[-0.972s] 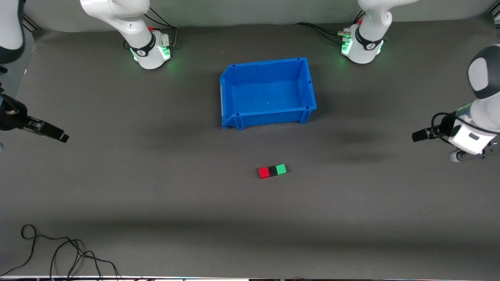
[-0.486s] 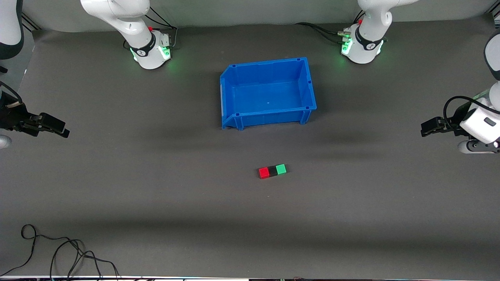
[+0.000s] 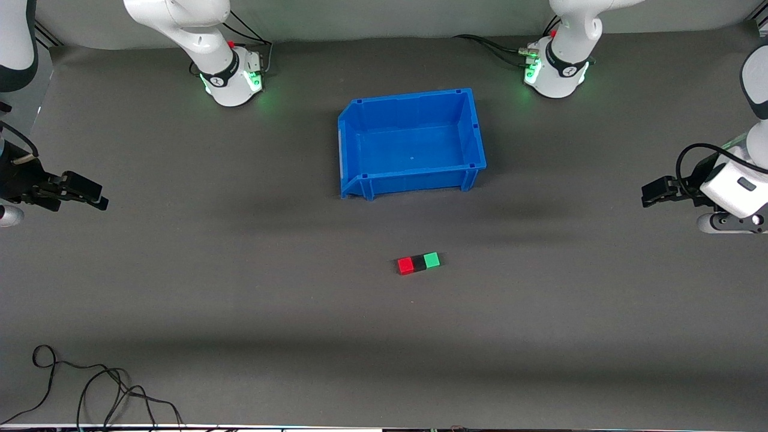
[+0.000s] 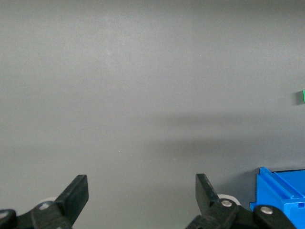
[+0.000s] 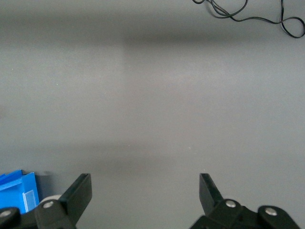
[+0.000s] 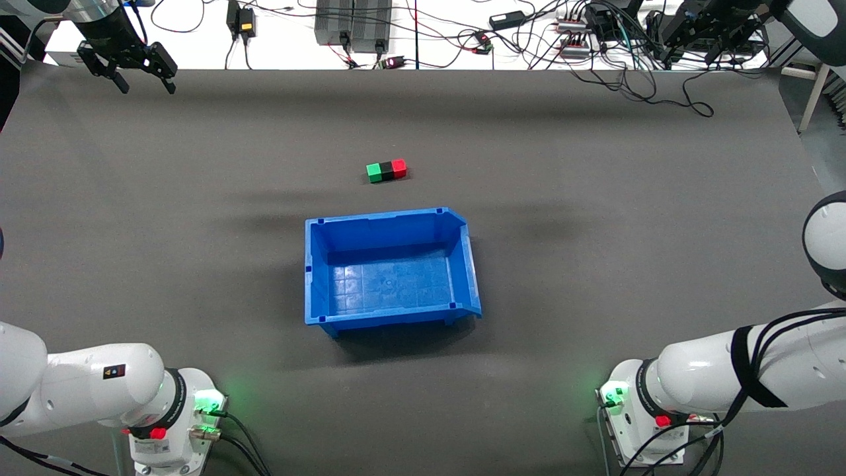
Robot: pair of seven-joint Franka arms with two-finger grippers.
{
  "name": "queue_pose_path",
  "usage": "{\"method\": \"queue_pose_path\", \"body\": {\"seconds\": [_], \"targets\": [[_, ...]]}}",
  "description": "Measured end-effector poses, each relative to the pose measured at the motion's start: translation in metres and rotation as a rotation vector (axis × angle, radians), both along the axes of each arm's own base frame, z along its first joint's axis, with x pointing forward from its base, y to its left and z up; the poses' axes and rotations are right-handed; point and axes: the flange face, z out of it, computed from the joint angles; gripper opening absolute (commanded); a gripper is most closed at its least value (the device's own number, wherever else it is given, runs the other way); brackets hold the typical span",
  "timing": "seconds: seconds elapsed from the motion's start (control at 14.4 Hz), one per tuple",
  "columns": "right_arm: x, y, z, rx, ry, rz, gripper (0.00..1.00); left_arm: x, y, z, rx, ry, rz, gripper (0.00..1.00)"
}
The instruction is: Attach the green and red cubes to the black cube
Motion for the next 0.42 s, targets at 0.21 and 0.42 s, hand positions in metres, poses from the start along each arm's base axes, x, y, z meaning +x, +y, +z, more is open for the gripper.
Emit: {"method": "queue_pose_path", "body": {"seconds": [0.21, 0.42], "targets": [[-0.0015, 0.0001, -0.0011, 0.001, 0.014, 0.0, 1.0, 0.0001, 0.0011, 0.0003, 0.0, 0.0, 0.002, 1.0], [-0.0016, 0.0001, -0.001, 0.001, 0.014, 0.0, 1.0, 0.0001, 0.0053, 0.0005, 0.001, -0.001, 0.009, 1.0]]}}
